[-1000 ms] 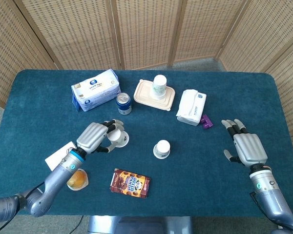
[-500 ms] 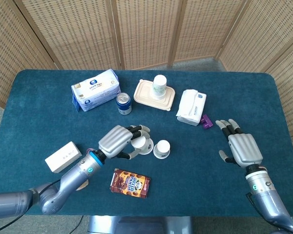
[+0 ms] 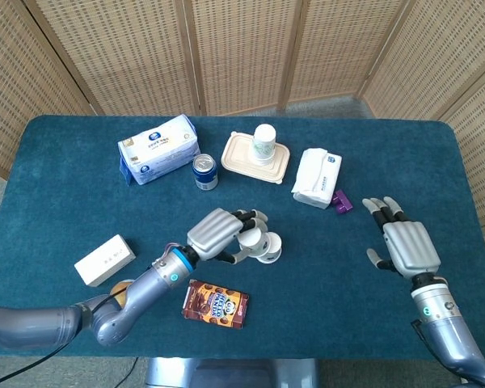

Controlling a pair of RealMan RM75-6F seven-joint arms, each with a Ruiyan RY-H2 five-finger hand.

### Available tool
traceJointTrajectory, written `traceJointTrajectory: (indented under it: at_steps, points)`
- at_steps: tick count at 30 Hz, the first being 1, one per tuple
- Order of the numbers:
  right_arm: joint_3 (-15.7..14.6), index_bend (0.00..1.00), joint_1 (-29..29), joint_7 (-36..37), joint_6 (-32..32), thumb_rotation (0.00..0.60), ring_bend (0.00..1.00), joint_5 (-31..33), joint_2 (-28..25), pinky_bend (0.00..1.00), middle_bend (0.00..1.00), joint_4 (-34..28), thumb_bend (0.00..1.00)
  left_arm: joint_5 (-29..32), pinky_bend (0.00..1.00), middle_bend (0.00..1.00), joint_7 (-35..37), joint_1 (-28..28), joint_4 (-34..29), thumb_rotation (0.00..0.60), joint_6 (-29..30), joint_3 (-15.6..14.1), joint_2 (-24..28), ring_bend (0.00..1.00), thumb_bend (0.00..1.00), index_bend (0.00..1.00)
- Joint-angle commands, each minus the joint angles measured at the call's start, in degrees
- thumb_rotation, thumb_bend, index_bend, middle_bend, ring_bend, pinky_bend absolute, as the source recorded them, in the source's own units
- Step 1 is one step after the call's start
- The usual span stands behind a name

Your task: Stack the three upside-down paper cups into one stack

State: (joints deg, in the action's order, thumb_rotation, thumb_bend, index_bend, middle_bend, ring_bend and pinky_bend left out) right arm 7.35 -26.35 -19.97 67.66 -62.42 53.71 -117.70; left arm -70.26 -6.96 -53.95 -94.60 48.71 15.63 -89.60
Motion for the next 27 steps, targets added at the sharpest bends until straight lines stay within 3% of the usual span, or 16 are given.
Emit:
traceJointTrajectory:
  at_steps: [1, 27]
  points:
    - [0.1, 0.03, 0.0, 0.1, 0.0, 0.6, 0.0, 0.0, -0.1, 0.43, 0.11, 0.0, 0.37, 0.5, 0.59, 0.25, -0.1, -0.9, 0.8, 0.6, -0.6, 0.1, -0.9, 0.33, 0.46, 0.31]
    - [0.7, 0.03, 0.1, 0.4, -0.5, 0.6, 0.0, 0.7, -1.2, 0.43, 0.11, -0.1, 0.37, 4.0, 0.56, 0.24, 1.1, -5.6, 7.4, 0.6, -2.8, 1.0, -5.3, 0.31, 0.46, 0.31]
